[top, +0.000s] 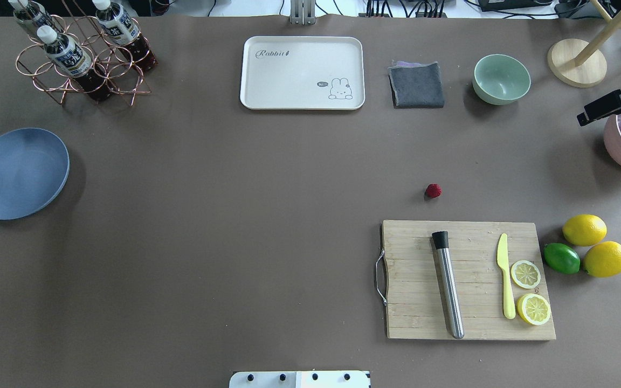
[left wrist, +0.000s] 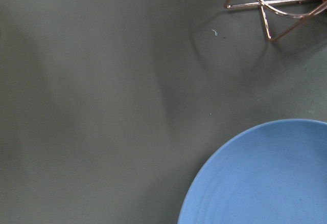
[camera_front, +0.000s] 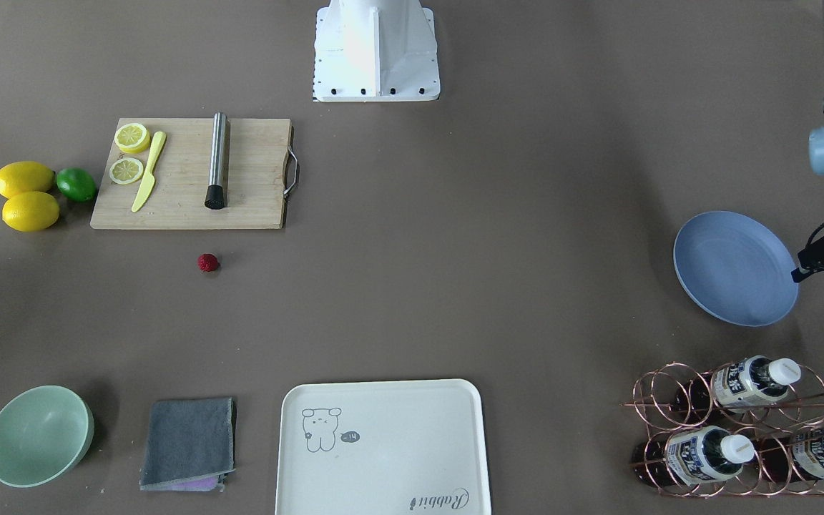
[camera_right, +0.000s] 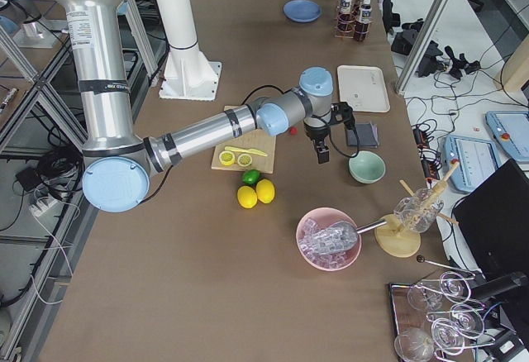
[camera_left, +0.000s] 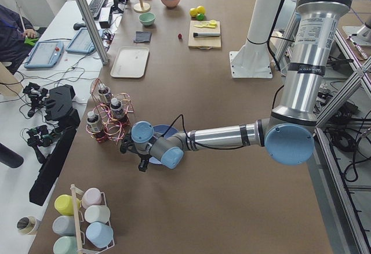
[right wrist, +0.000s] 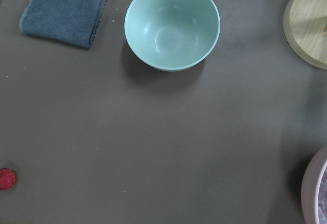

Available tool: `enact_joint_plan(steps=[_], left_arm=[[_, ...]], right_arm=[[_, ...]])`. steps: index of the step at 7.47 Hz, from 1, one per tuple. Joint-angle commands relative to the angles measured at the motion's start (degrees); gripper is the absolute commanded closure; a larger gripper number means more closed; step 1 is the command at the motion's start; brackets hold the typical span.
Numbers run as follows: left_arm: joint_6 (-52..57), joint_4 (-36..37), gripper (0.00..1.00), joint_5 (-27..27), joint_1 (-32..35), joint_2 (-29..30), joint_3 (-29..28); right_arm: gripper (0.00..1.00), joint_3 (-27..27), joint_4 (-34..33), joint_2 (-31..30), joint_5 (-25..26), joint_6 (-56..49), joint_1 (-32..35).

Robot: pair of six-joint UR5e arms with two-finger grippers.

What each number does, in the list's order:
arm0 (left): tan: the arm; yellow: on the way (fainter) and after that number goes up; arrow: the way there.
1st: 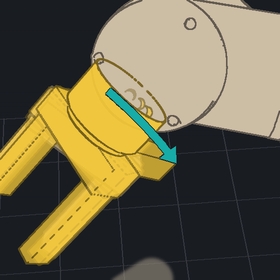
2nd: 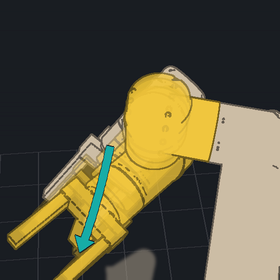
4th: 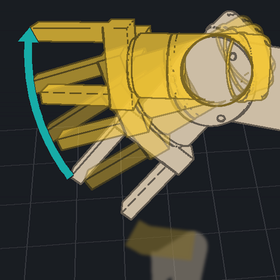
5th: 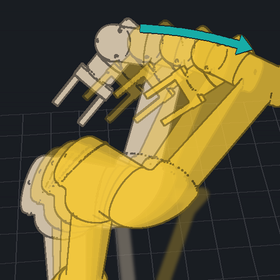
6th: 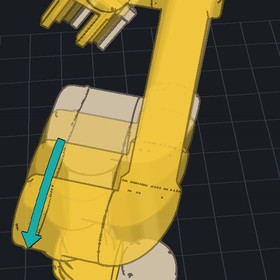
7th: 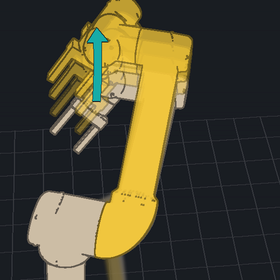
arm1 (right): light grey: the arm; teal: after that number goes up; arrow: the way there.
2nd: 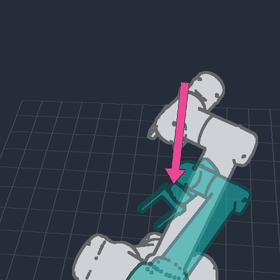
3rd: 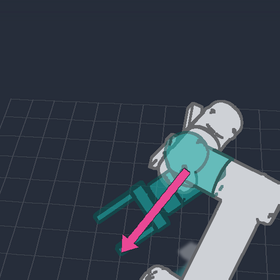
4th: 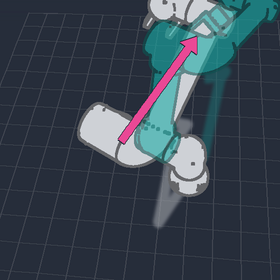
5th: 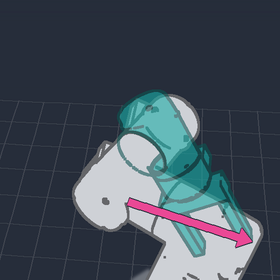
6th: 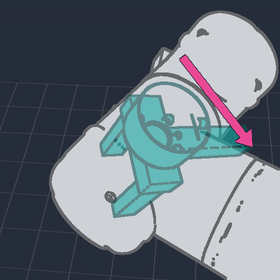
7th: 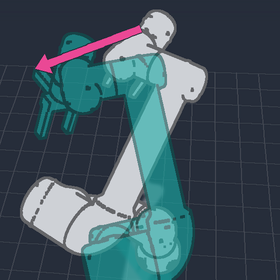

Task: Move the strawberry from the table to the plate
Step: 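Reach the left gripper to the blue plate's rim and grasp it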

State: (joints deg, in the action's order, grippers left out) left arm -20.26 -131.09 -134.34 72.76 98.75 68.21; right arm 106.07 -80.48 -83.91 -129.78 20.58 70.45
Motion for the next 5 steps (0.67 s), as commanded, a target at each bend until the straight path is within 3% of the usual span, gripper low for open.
enact_joint_plan(steps=[1,4,5], left_arm=[[0.40,-1.35,0.44,-1.87,-0.95,-0.40,-1.23],[0.40,-4.43,0.44,-3.20,-1.22,-0.49,-3.52],[0.40,-4.61,0.55,-3.29,-1.39,-0.57,-3.53]], right_arm=[[0.00,-0.07,0.06,0.24,0.14,-0.01,-0.05],[0.00,-0.07,0.06,0.33,0.49,-0.19,-0.32],[0.00,-0.16,0.06,0.33,0.58,-0.19,-0.32]])
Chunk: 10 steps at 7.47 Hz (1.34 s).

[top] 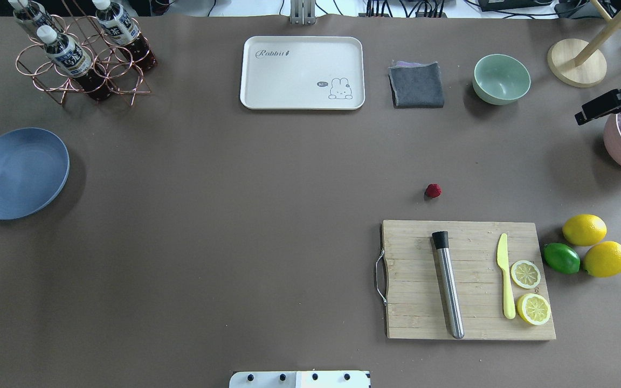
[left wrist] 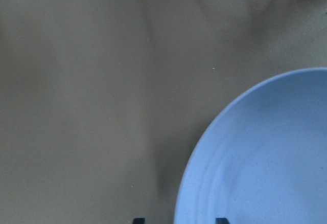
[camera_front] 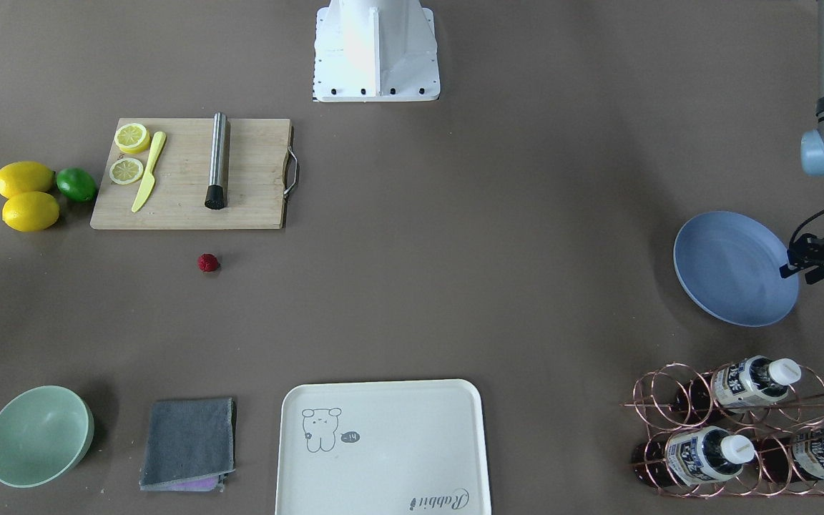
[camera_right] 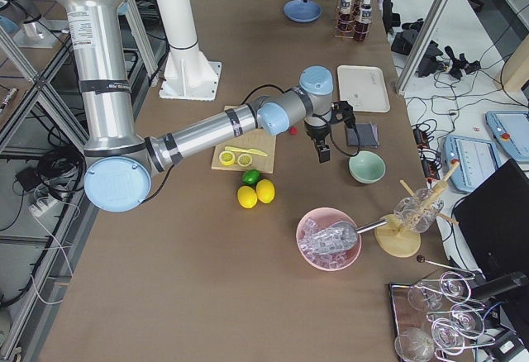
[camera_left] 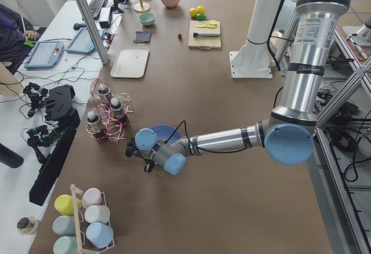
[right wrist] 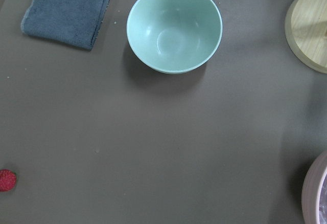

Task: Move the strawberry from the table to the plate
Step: 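Reach the left gripper to the blue plate's rim and grasp it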

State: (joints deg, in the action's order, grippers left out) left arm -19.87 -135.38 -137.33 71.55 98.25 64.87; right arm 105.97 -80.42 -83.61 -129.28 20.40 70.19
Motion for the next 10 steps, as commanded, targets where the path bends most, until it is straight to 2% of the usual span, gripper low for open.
enact_joint_plan(steps=[1,3,4,5,8,10], left_arm=[[0.00,-0.33,0.63,-0.30,-0.97,-0.07,-0.27],[0.00,-0.33,0.70,-0.39,-1.07,-0.07,-0.71],[0.00,-0.33,0.78,-0.48,-1.07,-0.07,-0.54],[-0.08,-0.33,1.00,-0.65,-1.07,0.01,0.16],[-1.14,-0.41,1.00,-6.79,0.16,-0.77,5.51],[-11.79,-0.59,1.00,-9.26,0.34,-1.65,13.22]], right_arm=[[0.00,-0.06,0.00,0.02,0.52,-0.10,-0.14],[0.00,-0.06,0.00,0.11,0.70,-0.10,-0.14],[0.00,-0.06,0.00,0.11,0.70,-0.10,-0.14],[0.00,-0.06,0.00,0.02,0.70,-0.10,-0.14],[0.00,-0.06,0.00,-0.24,0.61,-0.19,-0.14],[0.00,-0.06,0.00,-0.24,0.52,-0.19,-0.14]])
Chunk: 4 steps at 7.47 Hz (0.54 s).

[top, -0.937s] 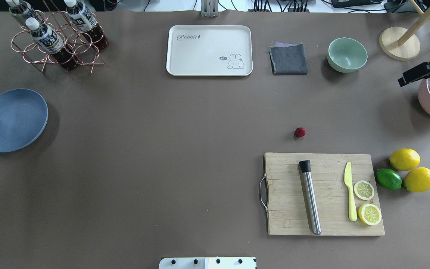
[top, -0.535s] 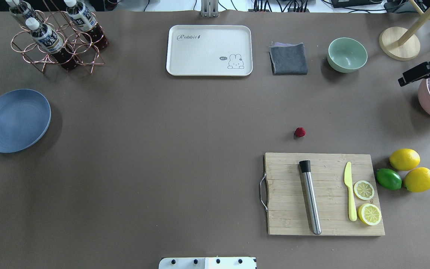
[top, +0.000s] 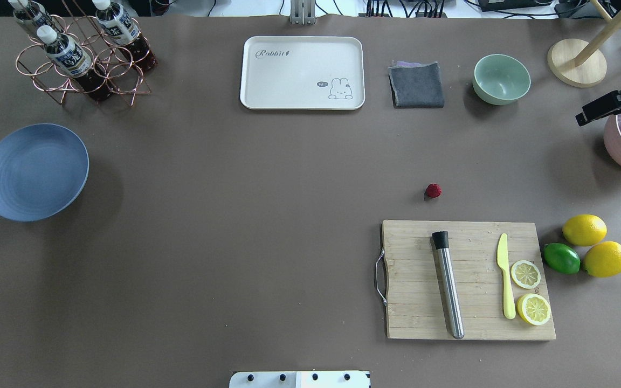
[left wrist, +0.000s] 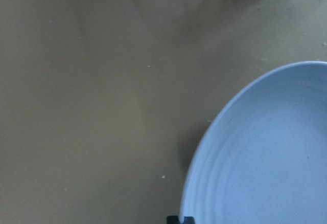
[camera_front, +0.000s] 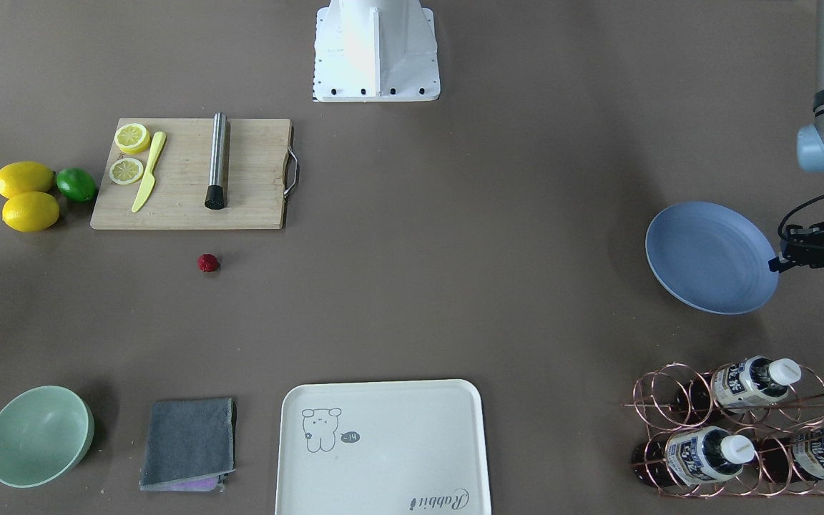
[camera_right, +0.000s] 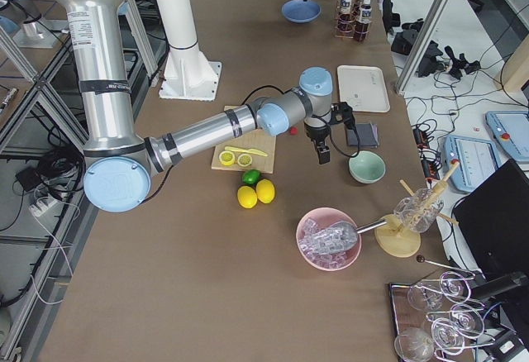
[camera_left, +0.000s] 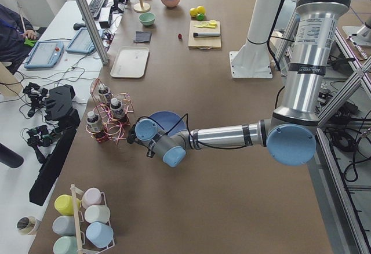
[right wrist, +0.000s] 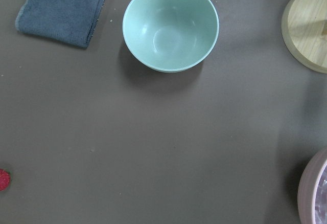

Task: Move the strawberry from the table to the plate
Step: 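Lift and carry the blue plate toward the table center with left gripper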

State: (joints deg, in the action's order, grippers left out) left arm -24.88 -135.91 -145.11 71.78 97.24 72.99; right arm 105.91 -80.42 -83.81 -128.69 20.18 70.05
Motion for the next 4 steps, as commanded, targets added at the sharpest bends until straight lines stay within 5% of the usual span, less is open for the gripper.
enact_joint_plan(steps=[1,3,4], left_arm=[[-13.29,-0.06,1.00,-2.19,-0.06,-0.73,9.15],[-24.19,0.20,1.00,-0.80,-5.65,0.49,14.96],[-30.34,0.38,1.00,4.69,-9.26,3.63,16.47]], right_arm=[[0.00,0.00,-0.09,-0.04,-0.07,0.21,0.00],[0.00,-0.09,-0.09,0.14,-0.16,0.56,0.00],[0.00,-0.09,-0.09,0.31,-0.25,0.56,0.00]])
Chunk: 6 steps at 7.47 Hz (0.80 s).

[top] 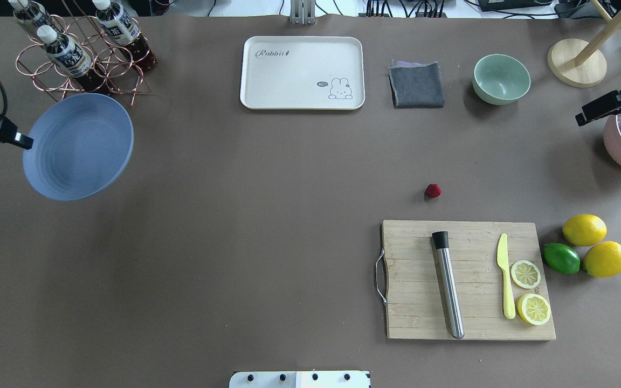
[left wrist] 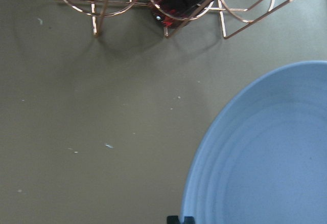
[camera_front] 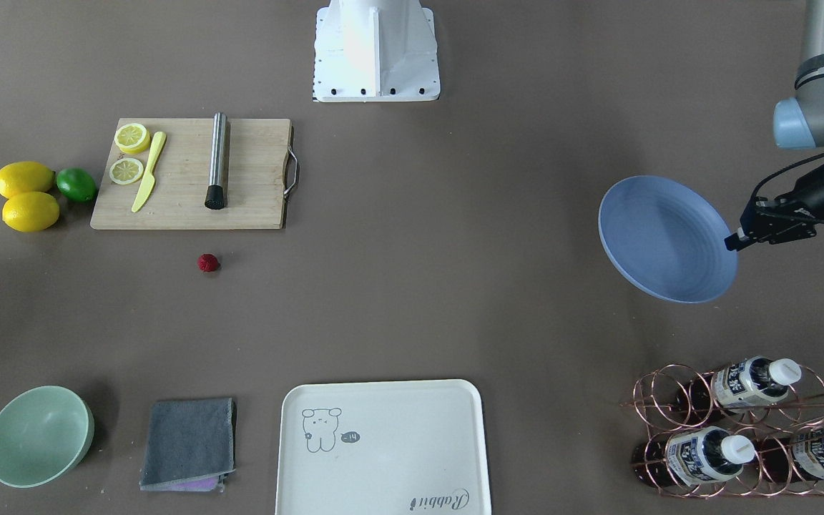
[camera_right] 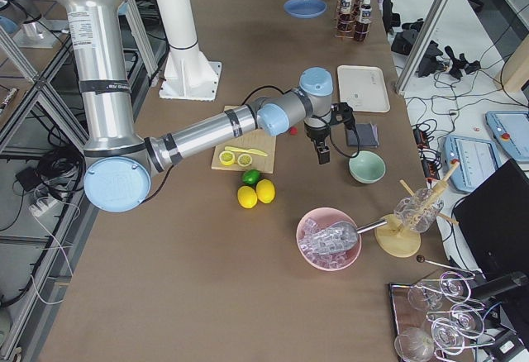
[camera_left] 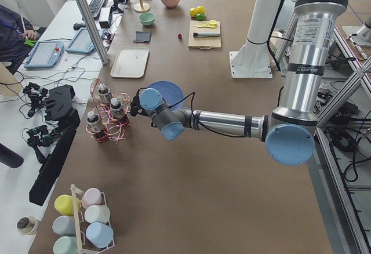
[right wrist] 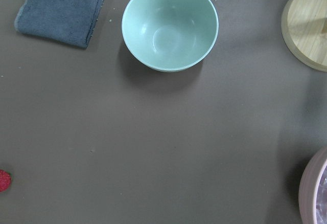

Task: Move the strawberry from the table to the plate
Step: 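Lift and carry the blue plate toward the table center with left gripper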

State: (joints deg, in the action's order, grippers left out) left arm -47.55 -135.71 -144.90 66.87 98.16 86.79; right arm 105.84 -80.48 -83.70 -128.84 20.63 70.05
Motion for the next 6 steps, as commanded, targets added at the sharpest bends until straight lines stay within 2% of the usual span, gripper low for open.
enact_joint_plan(steps=[1,2,4,6], left_arm=[[-13.30,0.36,1.00,8.72,-10.30,6.04,2.51],[-17.80,1.67,1.00,12.85,-14.79,9.90,2.25],[-21.09,13.75,1.00,21.28,-22.53,20.27,2.33],[-23.89,15.56,1.00,26.32,-27.30,23.55,0.94]], right_arm=[[0.00,-0.28,-0.20,0.37,-0.10,0.11,0.00],[0.00,-0.54,-0.46,0.64,-0.01,0.20,-0.61],[0.00,-0.90,-0.55,0.82,-0.01,0.29,-1.23],[0.00,-2.55,-0.21,2.29,-0.01,3.34,-2.19]])
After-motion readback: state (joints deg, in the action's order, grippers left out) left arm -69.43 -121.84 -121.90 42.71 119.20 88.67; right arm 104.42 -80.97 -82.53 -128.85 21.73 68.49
